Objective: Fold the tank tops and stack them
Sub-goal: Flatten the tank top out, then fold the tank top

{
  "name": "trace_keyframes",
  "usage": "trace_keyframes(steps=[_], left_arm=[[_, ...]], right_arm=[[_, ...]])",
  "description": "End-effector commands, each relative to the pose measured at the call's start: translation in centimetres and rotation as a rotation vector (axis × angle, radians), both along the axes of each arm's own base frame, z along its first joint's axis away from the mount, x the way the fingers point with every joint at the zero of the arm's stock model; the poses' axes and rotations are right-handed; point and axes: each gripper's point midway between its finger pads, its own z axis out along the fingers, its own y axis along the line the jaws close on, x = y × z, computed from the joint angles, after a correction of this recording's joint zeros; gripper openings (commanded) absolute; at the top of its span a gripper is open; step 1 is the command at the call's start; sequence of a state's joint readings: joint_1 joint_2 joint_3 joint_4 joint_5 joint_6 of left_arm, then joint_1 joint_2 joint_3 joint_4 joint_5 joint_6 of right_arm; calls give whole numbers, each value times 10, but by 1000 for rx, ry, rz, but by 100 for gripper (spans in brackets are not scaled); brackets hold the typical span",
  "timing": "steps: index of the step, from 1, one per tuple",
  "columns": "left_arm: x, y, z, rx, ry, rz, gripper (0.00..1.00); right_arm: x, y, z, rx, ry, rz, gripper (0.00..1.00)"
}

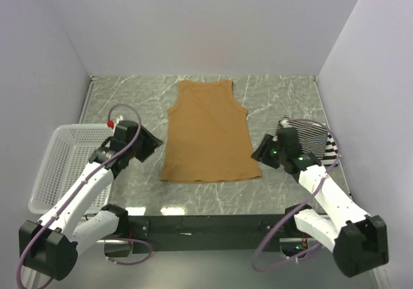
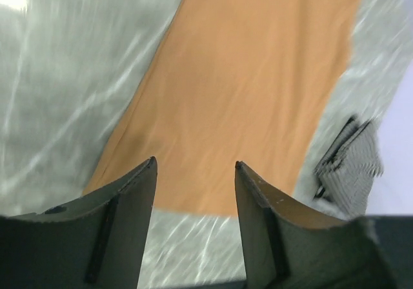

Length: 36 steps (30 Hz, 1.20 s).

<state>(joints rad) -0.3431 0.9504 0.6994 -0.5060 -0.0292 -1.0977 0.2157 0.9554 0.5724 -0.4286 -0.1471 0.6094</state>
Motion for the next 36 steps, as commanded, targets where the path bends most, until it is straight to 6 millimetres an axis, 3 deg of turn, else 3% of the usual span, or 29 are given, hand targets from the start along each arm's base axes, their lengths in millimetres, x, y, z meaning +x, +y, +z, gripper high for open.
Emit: trace_keyframes(steps=[1, 5, 6, 8, 9, 10, 11, 12, 13, 14, 15, 16, 17, 18, 20, 24, 30, 36], left_arm=[[32, 23, 35, 140, -83, 40, 56], [67, 39, 66, 190, -126, 37, 52], [80, 39, 87, 190, -167, 36, 51], [91, 43, 106, 209, -197, 36, 50], [103, 42, 127, 206, -236, 31, 50], [107, 42, 135, 220, -247, 21, 50], [117, 43, 150, 224, -266, 30, 50], [119, 43, 155, 227, -269, 22, 50], [122, 42, 161, 234, -280, 9, 50], [124, 43, 164, 233, -281, 6, 49], [127, 42, 173, 230, -296, 4, 49], [129, 41, 176, 230, -308, -5, 49], [130, 41, 177, 231, -313, -9, 49], [130, 41, 178, 230, -315, -12, 49], [130, 42, 175, 237, -309, -22, 49], [129, 44, 167, 238, -302, -29, 49], [131, 45, 153, 224, -288, -34, 48], [135, 44, 137, 218, -257, -37, 47]], right_arm=[[11, 49, 32, 6, -74, 60, 53], [3, 130, 40, 75, -74, 155, 44], [-7, 159, 31, 70, -57, 216, 41], [-5, 197, 45, 84, -98, 241, 39], [-19, 225, 27, 56, -64, 291, 38], [-11, 248, 44, 71, -106, 292, 35], [-12, 263, 43, 62, -104, 302, 32], [-16, 276, 15, -12, -60, 322, 32], [-18, 306, 35, 9, -95, 356, 31], [-18, 317, 32, -21, -105, 362, 31], [-21, 325, 10, -78, -73, 381, 31], [-21, 345, 22, -61, -93, 401, 31], [-21, 351, 17, -83, -88, 408, 32], [-22, 352, -3, -138, -57, 417, 32], [-23, 366, -2, -136, -55, 432, 32], [-30, 372, -21, -165, -21, 455, 33], [-37, 388, -30, -196, -18, 503, 33], [-35, 391, -40, -238, -17, 513, 35]])
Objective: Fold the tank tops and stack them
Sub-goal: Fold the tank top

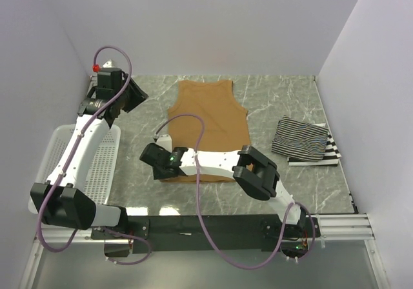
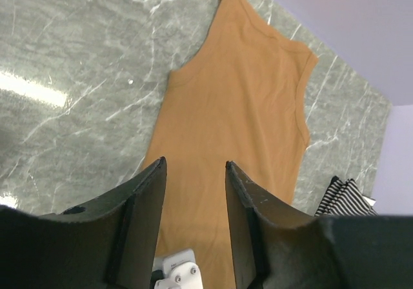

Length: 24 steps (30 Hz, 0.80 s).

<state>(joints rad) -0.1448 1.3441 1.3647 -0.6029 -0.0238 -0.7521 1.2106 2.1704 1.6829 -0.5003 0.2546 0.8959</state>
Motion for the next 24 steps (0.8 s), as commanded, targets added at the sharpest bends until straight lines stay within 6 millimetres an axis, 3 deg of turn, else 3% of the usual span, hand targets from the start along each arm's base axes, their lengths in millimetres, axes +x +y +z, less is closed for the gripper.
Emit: trace_keyframes(steps=[1, 10, 15, 18, 19, 20, 22, 23, 24], left_arm=[[6, -2, 0, 1, -26, -18, 47], [7, -1, -10, 1, -7, -15, 46], [6, 0, -26, -22, 22, 19, 46], [5, 0, -43, -60, 43, 51, 46], [0, -2, -60, -72, 77, 53, 47], [0, -4, -66, -87, 87, 56, 47], [-4, -8, -88, -127, 121, 70, 46], [-4, -11, -97, -142, 135, 68, 46], [-2, -14, -102, -168, 131, 69, 46]], right_arm=[[5, 3, 4, -30, -39, -5, 36], [-1, -8, -18, -105, -25, 9, 38], [-10, -17, -32, -165, -32, 30, 35], [-15, -29, -38, -188, -29, 35, 15], [-16, -32, -38, -190, -29, 40, 6], [-16, -34, -30, -177, -36, 39, 1], [-22, -47, -31, -192, -31, 61, 0], [-23, -46, -15, -149, -45, 65, 0], [-28, -64, -23, -174, -37, 66, 0]])
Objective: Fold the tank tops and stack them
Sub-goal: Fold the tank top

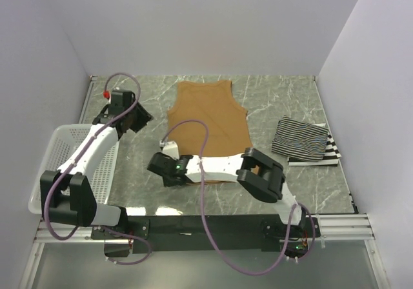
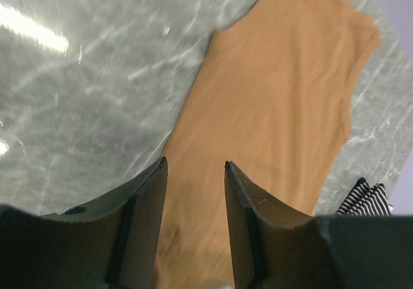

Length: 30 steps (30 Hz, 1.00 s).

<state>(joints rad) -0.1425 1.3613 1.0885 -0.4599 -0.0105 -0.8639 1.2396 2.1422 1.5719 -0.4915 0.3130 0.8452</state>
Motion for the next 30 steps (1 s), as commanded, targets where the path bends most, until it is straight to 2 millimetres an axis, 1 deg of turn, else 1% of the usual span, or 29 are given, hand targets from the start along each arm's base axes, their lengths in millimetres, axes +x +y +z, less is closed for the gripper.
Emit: trace_keyframes(steps=[1, 2, 3, 4, 5, 6, 7, 8, 9, 10, 13, 16, 21, 22, 23, 25, 26, 27, 29, 30], left_arm=[[5, -14, -27, -93, 12, 15, 46], [4, -16, -35, -96, 25, 13, 47], [6, -19, -40, -102, 22, 14, 47], [2, -22, -53, -100, 47, 6, 47], [2, -25, -64, -99, 64, 1, 47], [2, -28, -71, -101, 73, -4, 48], [2, -31, -84, -98, 95, -8, 48], [3, -34, -88, -98, 100, -14, 48], [4, -37, -92, -99, 102, -22, 48], [7, -45, -98, -110, 101, -44, 48], [14, -55, -104, -112, 87, -67, 50], [23, -59, -107, -113, 76, -73, 50], [36, -53, -117, -57, 96, -46, 50], [39, -54, -120, -53, 101, -48, 49], [40, -54, -121, -51, 106, -49, 49], [41, -55, -123, -46, 122, -51, 47], [43, -49, -125, -20, 121, -30, 46], [44, -47, -125, -8, 122, -21, 41], [45, -46, -129, 0, 131, -18, 36], [45, -44, -132, 14, 137, -17, 31]], right_arm=[[-21, -40, 1, -51, 17, 39, 0], [-22, -40, 17, -1, 6, 46, 0], [-30, -57, 7, -26, 22, 53, 0], [-34, -62, 8, -18, 27, 60, 0], [-40, -62, 17, 23, 42, 76, 0], [-47, -73, 8, 2, 61, 86, 0], [-51, -75, 14, 21, 65, 89, 0], [-57, -78, 10, 25, 80, 100, 0], [-61, -78, 11, 32, 86, 108, 0], [-64, -78, 12, 36, 90, 112, 0], [-73, -77, 17, 38, 92, 130, 0], [-78, -74, 21, 47, 100, 143, 0], [-81, -66, 28, 59, 101, 156, 0], [-82, -65, 27, 54, 106, 159, 0], [-82, -60, 31, 62, 106, 165, 0], [-84, -57, 29, 56, 111, 173, 0], [-84, -53, 32, 64, 114, 176, 0], [-84, -51, 32, 65, 115, 182, 0], [-85, -45, 34, 79, 127, 189, 0], [-86, -42, 34, 82, 130, 194, 0]])
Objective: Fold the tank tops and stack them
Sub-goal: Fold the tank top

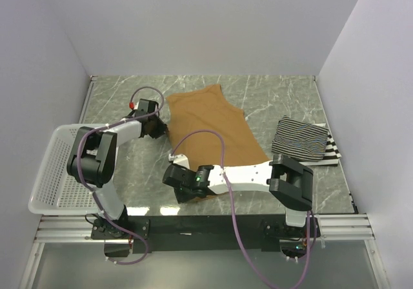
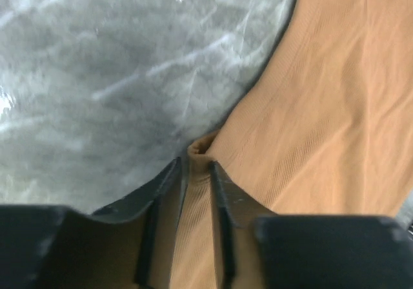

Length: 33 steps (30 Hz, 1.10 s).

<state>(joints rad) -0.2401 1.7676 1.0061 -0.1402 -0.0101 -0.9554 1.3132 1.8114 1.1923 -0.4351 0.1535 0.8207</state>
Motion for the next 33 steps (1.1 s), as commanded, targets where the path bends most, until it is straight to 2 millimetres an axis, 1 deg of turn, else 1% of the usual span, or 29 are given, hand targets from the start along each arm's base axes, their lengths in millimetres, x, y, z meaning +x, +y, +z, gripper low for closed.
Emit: trace_keyframes(steps=[1, 2, 3, 5, 6, 8, 9, 11, 13, 16, 17, 19, 20, 21, 22, 23, 24, 25, 27, 28, 29, 30, 31, 32, 33], left_arm=[[15, 4, 4, 53, -25, 8, 29], [16, 5, 4, 57, -24, 10, 27], [16, 6, 2, 63, -19, 8, 23], [17, 6, 0, 67, -13, 7, 19], [16, 7, -1, 71, -11, 8, 15], [15, 11, -1, 89, -4, 20, 11], [15, 13, 0, 97, -4, 28, 6], [14, 19, 4, 124, -3, 46, 1], [15, 24, 10, 147, -7, 63, 1], [14, 36, 21, 200, -4, 103, 1], [14, 43, 24, 229, -2, 126, 1], [15, 48, 35, 249, -7, 141, 1], [16, 49, 39, 254, -10, 147, 1], [19, 51, 47, 259, -21, 156, 1], [19, 51, 51, 259, -20, 156, 1], [20, 51, 54, 258, -24, 157, 1], [25, 48, 61, 249, -35, 153, 1], [26, 47, 63, 246, -34, 150, 1], [31, 40, 71, 230, -50, 137, 1], [32, 36, 69, 226, -44, 129, 1], [32, 33, 70, 225, -42, 123, 1], [36, 26, 73, 222, -50, 110, 1], [38, 21, 73, 222, -50, 101, 0], [38, 17, 73, 230, -42, 92, 1], [42, 8, 80, 229, -57, 80, 1]], right_arm=[[-6, 20, 12, 46, 17, 27, 0], [-5, 23, 14, 55, 17, 32, 0], [-6, 26, 15, 62, 25, 35, 0], [-7, 30, 14, 63, 30, 43, 0], [-8, 31, 15, 68, 36, 44, 0], [-9, 32, 14, 73, 42, 47, 0], [-11, 33, 14, 78, 49, 53, 0], [-11, 36, 16, 89, 55, 57, 0], [-14, 39, 15, 91, 68, 69, 0], [-17, 52, 24, 132, 84, 93, 0], [-19, 54, 26, 141, 90, 98, 0], [-17, 60, 30, 155, 85, 102, 0], [-21, 65, 35, 176, 106, 124, 0], [-22, 66, 38, 183, 103, 131, 0], [-21, 67, 44, 197, 97, 130, 0], [-19, 66, 47, 202, 91, 127, 0], [-17, 65, 55, 218, 84, 122, 0], [-13, 59, 52, 213, 85, 111, 0], [-8, 53, 55, 226, 79, 95, 0], [-5, 49, 63, 245, 72, 89, 0], [0, 41, 58, 241, 74, 71, 0], [2, 37, 64, 256, 69, 63, 0], [3, 27, 56, 240, 72, 54, 0], [9, 23, 57, 252, 68, 37, 0], [10, 19, 62, 267, 65, 28, 0]])
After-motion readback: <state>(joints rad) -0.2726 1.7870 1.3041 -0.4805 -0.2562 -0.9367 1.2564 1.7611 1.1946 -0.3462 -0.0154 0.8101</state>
